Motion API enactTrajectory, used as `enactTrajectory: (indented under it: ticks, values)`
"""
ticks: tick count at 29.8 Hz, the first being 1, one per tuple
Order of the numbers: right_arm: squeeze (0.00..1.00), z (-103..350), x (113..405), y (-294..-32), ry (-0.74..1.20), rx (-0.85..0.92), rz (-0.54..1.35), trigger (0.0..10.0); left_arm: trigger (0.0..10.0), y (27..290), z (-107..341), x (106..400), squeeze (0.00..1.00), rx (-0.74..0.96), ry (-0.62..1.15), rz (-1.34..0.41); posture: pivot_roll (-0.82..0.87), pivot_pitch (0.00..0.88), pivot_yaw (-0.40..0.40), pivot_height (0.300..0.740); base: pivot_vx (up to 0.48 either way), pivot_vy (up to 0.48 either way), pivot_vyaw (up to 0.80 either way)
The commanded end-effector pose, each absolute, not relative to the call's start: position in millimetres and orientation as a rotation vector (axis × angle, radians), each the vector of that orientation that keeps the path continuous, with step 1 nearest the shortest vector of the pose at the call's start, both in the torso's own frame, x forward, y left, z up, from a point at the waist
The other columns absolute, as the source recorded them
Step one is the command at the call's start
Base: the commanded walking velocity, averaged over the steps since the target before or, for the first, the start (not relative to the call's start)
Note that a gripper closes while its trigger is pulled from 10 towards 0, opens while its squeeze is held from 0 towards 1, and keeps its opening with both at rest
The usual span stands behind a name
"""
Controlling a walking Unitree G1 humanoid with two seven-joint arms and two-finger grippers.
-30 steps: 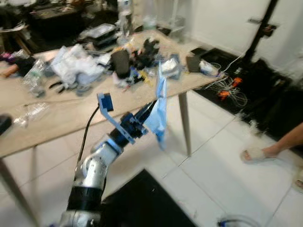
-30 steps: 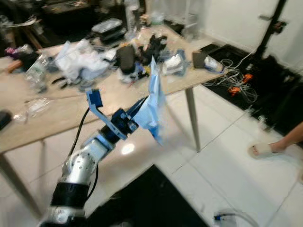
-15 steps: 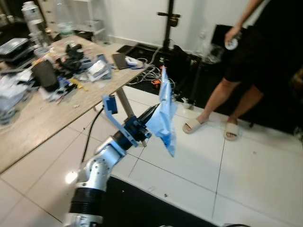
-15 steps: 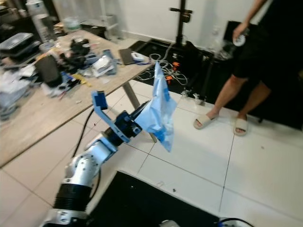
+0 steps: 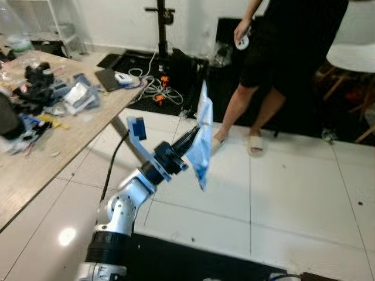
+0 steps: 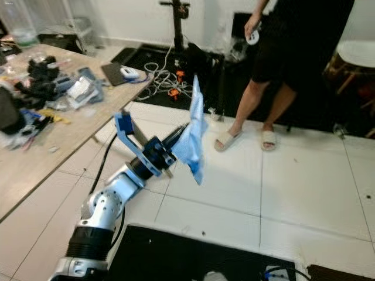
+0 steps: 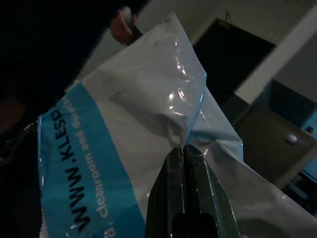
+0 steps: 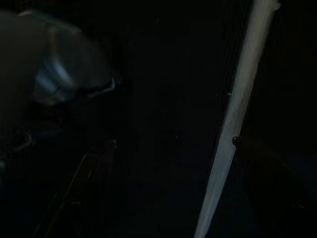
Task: Picking trash to rubbish bin
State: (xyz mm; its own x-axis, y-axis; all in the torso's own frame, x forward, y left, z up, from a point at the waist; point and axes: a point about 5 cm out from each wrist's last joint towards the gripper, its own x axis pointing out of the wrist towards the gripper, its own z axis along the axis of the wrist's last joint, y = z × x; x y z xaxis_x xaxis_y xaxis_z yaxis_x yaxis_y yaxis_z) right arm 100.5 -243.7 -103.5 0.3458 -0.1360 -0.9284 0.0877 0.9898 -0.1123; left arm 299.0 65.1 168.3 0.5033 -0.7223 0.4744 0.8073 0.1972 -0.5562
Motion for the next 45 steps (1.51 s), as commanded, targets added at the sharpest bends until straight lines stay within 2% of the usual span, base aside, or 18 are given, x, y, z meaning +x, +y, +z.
enactTrajectory:
  ticks: [1, 4, 5, 6, 7, 45]
  values:
    - [0.0, -104.7, 97.4, -242.4, 1.219, -0.049, -0.144, 10.0, 0.0, 68.0, 166.3, 298.8, 0.0, -0.86, -0.116, -1.065, -0.08, 0.026, 0.043, 0.74, 0.0, 0.0, -0.76]
    - [0.0, -104.8, 97.4, -242.1, 1.22, -0.049, -0.143, 10.0, 0.0, 67.4, 167.4, 296.8, 0.0, -0.865, -0.125, -1.08, -0.08, 0.026, 0.043, 0.74, 0.0, 0.0, -0.76]
    - [0.0, -104.9, 97.0, -242.0, 1.221, -0.049, -0.143, 10.0, 1.6, 67.1, 166.9, 297.3, 0.0, -0.862, -0.121, -1.073, -0.08, 0.026, 0.043, 0.74, 0.0, 0.0, -0.76]
    - [0.0, -105.0, 96.7, -242.0, 1.222, -0.049, -0.143, 10.0, 1.6, 67.0, 166.4, 297.8, 0.0, -0.86, -0.117, -1.066, -0.08, 0.026, 0.043, 0.74, 0.0, 0.0, -0.76]
    - [0.0, -105.1, 96.2, -241.9, 1.223, -0.048, -0.144, 10.0, 10.0, 67.0, 165.8, 298.5, 0.0, -0.857, -0.113, -1.06, -0.08, 0.033, 0.045, 0.74, 0.0, 0.0, -0.76]
    - [0.0, -104.6, 92.6, -248.8, 1.257, -0.122, -0.159, 10.0, 10.0, 60.9, 166.9, 301.5, 0.0, -0.863, -0.119, -1.06, -0.08, 0.025, 0.037, 0.74, 0.0, 0.0, -0.76]
